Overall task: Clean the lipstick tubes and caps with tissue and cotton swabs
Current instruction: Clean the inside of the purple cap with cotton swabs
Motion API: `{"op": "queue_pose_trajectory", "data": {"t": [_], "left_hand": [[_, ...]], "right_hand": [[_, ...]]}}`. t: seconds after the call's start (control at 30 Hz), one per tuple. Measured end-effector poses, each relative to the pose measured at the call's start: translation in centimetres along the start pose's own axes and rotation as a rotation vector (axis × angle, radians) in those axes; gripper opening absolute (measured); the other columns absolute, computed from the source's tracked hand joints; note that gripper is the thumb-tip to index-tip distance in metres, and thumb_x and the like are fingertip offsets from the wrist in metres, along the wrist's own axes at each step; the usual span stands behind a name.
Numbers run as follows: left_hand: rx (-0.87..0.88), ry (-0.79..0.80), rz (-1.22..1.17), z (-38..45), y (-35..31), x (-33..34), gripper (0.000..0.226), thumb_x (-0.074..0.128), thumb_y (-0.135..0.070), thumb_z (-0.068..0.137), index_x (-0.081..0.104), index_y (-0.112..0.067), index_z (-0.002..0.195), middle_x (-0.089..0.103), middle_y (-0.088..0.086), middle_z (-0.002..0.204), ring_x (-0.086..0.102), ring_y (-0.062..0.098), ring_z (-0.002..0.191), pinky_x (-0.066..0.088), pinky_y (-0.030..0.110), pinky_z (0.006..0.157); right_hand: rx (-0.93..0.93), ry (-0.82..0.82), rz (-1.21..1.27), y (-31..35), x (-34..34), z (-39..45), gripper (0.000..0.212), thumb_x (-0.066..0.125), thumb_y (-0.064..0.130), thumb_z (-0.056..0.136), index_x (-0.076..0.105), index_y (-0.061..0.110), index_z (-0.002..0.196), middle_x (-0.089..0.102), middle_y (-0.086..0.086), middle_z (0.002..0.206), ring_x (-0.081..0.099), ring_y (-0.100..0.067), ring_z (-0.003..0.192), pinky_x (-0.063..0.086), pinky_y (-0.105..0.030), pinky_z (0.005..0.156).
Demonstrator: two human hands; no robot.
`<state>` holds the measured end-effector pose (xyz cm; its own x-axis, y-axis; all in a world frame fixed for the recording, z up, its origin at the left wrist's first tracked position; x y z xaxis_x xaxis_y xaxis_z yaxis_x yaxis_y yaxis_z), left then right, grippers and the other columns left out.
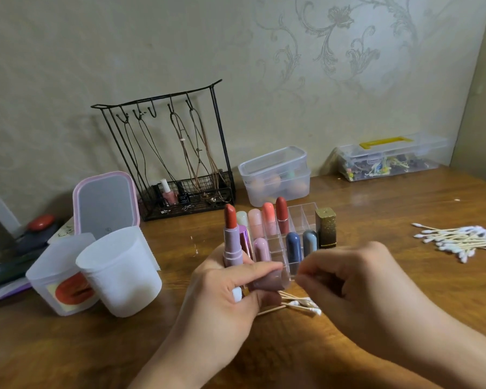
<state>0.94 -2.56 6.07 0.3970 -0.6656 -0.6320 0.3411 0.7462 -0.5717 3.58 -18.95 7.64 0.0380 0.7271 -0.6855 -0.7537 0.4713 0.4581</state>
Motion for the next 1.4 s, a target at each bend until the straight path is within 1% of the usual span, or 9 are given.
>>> {"op": "queue_pose_trajectory", "data": {"t": [0.13, 0.27, 0.43, 0.6, 0.77, 0.97, 1.17, 1.27, 1.4], "left_hand": [[-0.034, 0.039, -0.035, 0.1, 0.4, -0.1, 0.051, 0.080, -0.009, 0.072, 0.068, -0.058, 0.081, 0.058, -0.029, 0.094, 0.050, -0.007, 0.103, 0.043, 0.001, 0.074], [-0.100, 0.043, -0.209, 0.4, -0.1, -0.6, 0.032, 0.077, -0.021, 0.069, 0.071, -0.051, 0.079, 0.066, -0.036, 0.086, 0.056, -0.012, 0.099, 0.043, 0.000, 0.073], [-0.129, 0.014, -0.328, 0.6, 0.0, -0.8, 0.024, 0.071, -0.033, 0.061, 0.073, -0.051, 0.078, 0.071, -0.026, 0.086, 0.059, -0.007, 0.097, 0.043, 0.000, 0.074], [-0.131, -0.005, -0.318, 0.7, 0.4, -0.9, 0.023, 0.074, -0.033, 0.062, 0.075, -0.043, 0.082, 0.071, -0.022, 0.086, 0.060, -0.005, 0.096, 0.044, 0.002, 0.073], [-0.118, -0.042, -0.288, 0.8, 0.8, -1.2, 0.029, 0.071, -0.049, 0.057, 0.073, -0.051, 0.087, 0.071, -0.019, 0.089, 0.060, -0.001, 0.096, 0.042, 0.002, 0.075], [-0.124, -0.014, -0.277, 0.6, 1.2, -0.7, 0.030, 0.073, -0.036, 0.060, 0.074, -0.046, 0.089, 0.070, -0.015, 0.088, 0.062, 0.011, 0.096, 0.053, 0.029, 0.084], [-0.088, -0.053, -0.068, 0.2, 0.2, -0.8, 0.032, 0.064, -0.047, 0.055, 0.059, -0.073, 0.072, 0.059, -0.034, 0.093, 0.051, -0.009, 0.099, 0.043, 0.001, 0.071], [-0.054, -0.030, -0.008, 0.1, 0.6, -0.5, 0.047, 0.077, -0.033, 0.063, 0.057, -0.074, 0.074, 0.054, -0.033, 0.098, 0.049, -0.007, 0.101, 0.043, 0.001, 0.073], [-0.074, -0.020, -0.015, 0.0, 0.7, -0.2, 0.045, 0.078, -0.031, 0.063, 0.059, -0.071, 0.070, 0.058, -0.031, 0.092, 0.048, -0.010, 0.100, 0.043, 0.001, 0.070]], "right_hand": [[-0.017, 0.105, 0.226, 0.4, 0.6, 0.0, 0.019, 0.068, 0.026, 0.089, 0.068, 0.020, 0.071, 0.058, 0.003, 0.055, 0.045, -0.003, 0.046, 0.034, -0.013, 0.047], [0.017, -0.113, 0.382, -0.3, -0.6, 0.0, 0.019, 0.071, 0.034, 0.087, 0.072, 0.022, 0.072, 0.053, 0.012, 0.051, 0.042, 0.002, 0.046, 0.032, -0.014, 0.045], [0.007, -0.324, 0.580, -0.4, -2.3, -0.2, 0.010, 0.076, 0.026, 0.082, 0.073, 0.020, 0.074, 0.061, 0.002, 0.049, 0.051, -0.005, 0.039, 0.039, -0.014, 0.044], [-0.075, -0.391, 0.320, 0.0, -3.4, -0.5, 0.008, 0.068, 0.013, 0.084, 0.072, 0.018, 0.088, 0.069, 0.011, 0.069, 0.064, -0.001, 0.057, 0.043, -0.007, 0.055], [-0.130, -0.385, 0.071, 0.5, -3.5, -0.4, 0.012, 0.062, 0.020, 0.088, 0.072, 0.014, 0.087, 0.066, 0.018, 0.079, 0.061, -0.001, 0.068, 0.046, -0.010, 0.059], [-0.166, -0.309, 0.023, 1.1, -2.4, -0.7, 0.005, 0.070, 0.014, 0.082, 0.073, 0.016, 0.085, 0.066, 0.014, 0.074, 0.050, 0.001, 0.058, 0.044, -0.012, 0.055], [-0.183, -0.100, -0.240, 1.6, 0.3, -0.6, 0.016, 0.059, 0.022, 0.089, 0.070, 0.018, 0.079, 0.062, 0.005, 0.062, 0.055, -0.014, 0.047, 0.043, -0.022, 0.043], [-0.125, 0.013, -0.089, 1.4, 1.1, -0.6, 0.011, 0.063, 0.024, 0.086, 0.068, 0.023, 0.077, 0.058, 0.014, 0.058, 0.054, -0.006, 0.048, 0.041, -0.016, 0.045], [-0.075, -0.102, 0.028, 0.5, 0.0, -0.1, 0.008, 0.067, 0.022, 0.084, 0.070, 0.026, 0.078, 0.053, 0.021, 0.059, 0.053, 0.001, 0.052, 0.042, -0.010, 0.049]]}}
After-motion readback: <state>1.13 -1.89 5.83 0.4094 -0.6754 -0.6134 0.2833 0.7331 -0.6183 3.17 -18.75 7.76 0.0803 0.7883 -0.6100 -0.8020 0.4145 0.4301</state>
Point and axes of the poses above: each hand's wrist, its own z-axis towards the middle knuckle, its own x-axis out of the palm, y = z × x, the point moved 6 cm from there along z, towards the middle knuckle
